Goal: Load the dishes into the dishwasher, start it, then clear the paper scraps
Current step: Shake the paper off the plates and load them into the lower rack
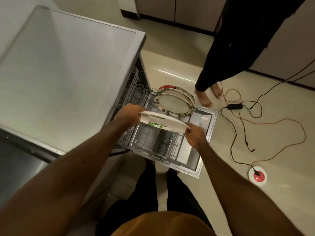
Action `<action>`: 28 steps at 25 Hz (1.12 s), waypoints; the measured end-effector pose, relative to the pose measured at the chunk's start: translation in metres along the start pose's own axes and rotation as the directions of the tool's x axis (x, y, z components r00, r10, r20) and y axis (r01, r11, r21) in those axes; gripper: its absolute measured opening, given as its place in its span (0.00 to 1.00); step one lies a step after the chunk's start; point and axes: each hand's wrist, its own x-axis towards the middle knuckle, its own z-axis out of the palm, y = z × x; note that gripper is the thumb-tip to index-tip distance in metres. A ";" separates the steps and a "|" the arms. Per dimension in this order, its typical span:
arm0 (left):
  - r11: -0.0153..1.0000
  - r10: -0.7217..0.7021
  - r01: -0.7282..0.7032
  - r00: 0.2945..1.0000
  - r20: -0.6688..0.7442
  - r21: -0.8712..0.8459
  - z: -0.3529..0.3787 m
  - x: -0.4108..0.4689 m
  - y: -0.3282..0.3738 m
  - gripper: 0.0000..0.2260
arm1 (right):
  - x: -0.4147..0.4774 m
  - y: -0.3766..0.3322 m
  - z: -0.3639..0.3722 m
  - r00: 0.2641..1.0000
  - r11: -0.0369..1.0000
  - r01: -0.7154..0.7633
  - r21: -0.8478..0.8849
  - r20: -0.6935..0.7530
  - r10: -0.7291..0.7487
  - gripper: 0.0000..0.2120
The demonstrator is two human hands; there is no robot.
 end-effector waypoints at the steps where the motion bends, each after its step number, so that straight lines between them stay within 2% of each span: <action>1: 0.993 0.031 -0.036 0.999 0.045 0.113 0.009 0.021 -0.002 0.16 | 0.011 0.006 0.008 1.000 1.000 -0.005 -0.010 0.007 0.005 0.22; 3: 0.962 0.070 -0.099 0.991 0.118 0.256 0.034 0.059 -0.011 0.14 | 0.030 0.019 0.026 1.000 0.999 -0.022 -0.027 0.004 0.022 0.25; 5: 0.935 0.094 -0.135 0.986 0.138 0.328 0.063 0.094 -0.023 0.13 | 0.049 0.030 0.042 0.999 0.999 -0.037 -0.034 -0.031 0.036 0.27; 11: 0.879 0.273 -0.232 0.961 -0.039 0.417 0.130 0.196 -0.044 0.16 | 0.124 0.063 0.061 0.974 0.993 -0.112 -0.036 -0.204 0.103 0.28; 14: 0.897 0.265 -0.227 0.963 -0.049 0.379 0.143 0.237 -0.047 0.12 | 0.163 0.074 0.057 0.970 0.988 -0.114 -0.100 -0.225 0.089 0.26; 18: 0.916 0.264 -0.236 0.963 -0.045 0.323 0.153 0.279 -0.051 0.14 | 0.200 0.085 0.056 0.972 0.981 -0.140 -0.136 -0.209 0.110 0.26; 28: 0.939 0.243 -0.249 0.968 0.055 0.237 0.167 0.312 -0.067 0.14 | 0.226 0.100 0.075 0.985 0.969 -0.146 -0.199 -0.118 0.124 0.25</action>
